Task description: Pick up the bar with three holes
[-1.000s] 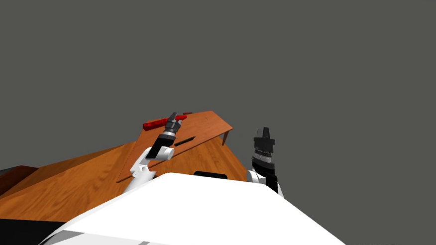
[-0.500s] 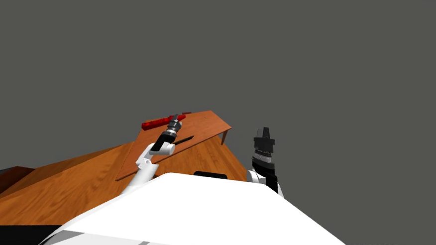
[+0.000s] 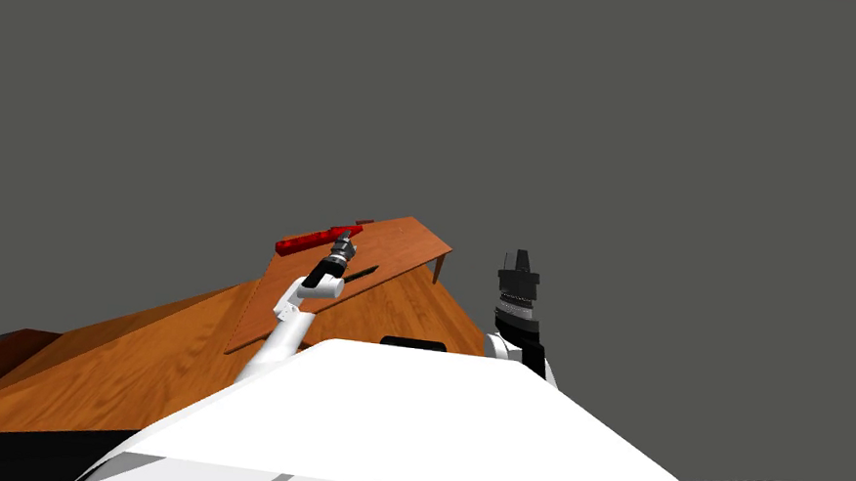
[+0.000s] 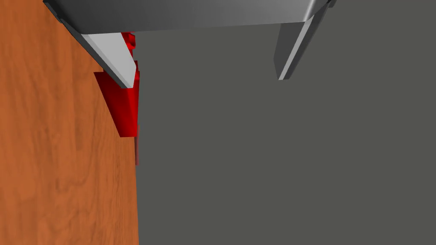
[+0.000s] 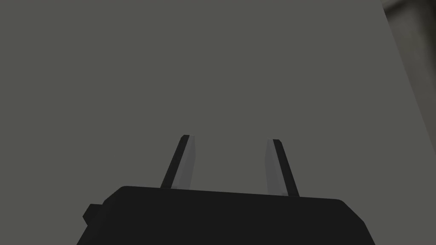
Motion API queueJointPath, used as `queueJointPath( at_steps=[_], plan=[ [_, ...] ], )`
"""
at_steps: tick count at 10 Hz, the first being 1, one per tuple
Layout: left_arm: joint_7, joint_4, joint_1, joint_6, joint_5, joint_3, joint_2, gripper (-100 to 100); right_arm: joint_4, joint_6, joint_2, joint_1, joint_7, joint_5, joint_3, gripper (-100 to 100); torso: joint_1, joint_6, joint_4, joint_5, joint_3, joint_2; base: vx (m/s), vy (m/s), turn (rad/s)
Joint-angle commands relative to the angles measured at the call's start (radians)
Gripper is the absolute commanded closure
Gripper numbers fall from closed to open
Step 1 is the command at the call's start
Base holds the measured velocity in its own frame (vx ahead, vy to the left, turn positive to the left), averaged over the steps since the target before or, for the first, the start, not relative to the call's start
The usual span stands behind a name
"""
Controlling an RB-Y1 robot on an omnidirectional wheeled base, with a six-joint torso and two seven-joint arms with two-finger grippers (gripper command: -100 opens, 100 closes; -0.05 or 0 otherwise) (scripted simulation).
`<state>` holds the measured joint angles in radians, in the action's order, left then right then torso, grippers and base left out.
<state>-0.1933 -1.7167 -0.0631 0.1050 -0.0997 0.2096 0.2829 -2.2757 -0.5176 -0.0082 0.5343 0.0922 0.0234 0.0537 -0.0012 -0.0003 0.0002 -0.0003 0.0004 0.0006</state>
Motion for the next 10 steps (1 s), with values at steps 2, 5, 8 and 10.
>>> queueJointPath(
  at_steps=[2,5,8,10],
  plan=[
    [-0.018,0.064,0.034,0.079,-0.008,0.013,0.008,-100,0.000,0.000,0.000,0.000,0.000,0.000,0.000,0,0.000,0.000,0.000,0.000,0.000,0.000,-0.008,-0.026,-0.017],
    [-0.032,0.121,0.068,0.144,-0.015,0.025,0.014,-100,0.000,0.000,0.000,0.000,0.000,0.000,0.000,0,0.001,0.000,0.000,0.000,0.000,-0.001,-0.002,-0.014,-0.012],
    [-0.045,0.178,0.102,0.204,-0.022,0.036,0.019,-100,0.000,0.000,0.000,0.000,0.000,0.000,0.000,0,0.001,0.000,0.000,0.000,-0.001,-0.001,0.004,-0.014,-0.010],
    [-0.057,0.235,0.134,0.263,-0.029,0.047,0.025,-100,0.000,0.000,0.000,0.000,0.000,0.000,0.000,0,0.001,0.000,0.000,0.000,-0.001,-0.001,0.011,-0.009,-0.018]
  ],
)
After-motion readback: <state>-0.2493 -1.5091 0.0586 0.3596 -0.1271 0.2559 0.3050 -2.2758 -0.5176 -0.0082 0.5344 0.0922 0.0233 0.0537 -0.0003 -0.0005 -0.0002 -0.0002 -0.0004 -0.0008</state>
